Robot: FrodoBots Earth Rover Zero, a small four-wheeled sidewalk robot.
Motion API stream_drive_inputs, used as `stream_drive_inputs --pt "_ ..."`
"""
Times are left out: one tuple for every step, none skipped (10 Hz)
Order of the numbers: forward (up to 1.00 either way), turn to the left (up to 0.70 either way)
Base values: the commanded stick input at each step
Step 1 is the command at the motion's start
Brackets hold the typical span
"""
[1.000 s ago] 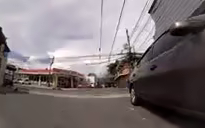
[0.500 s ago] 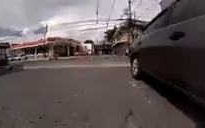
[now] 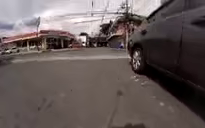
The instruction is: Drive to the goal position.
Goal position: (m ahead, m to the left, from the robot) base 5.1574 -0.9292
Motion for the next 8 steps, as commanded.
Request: stream_drive_inputs --pt "0.70 0.00" --pt "0.70 0.00" --pt "0.70 0.00" --pt "0.70 0.00" --pt "0.70 0.00" --pt "0.70 0.00" --pt "0.70 0.00" --pt "0.70 0.00"
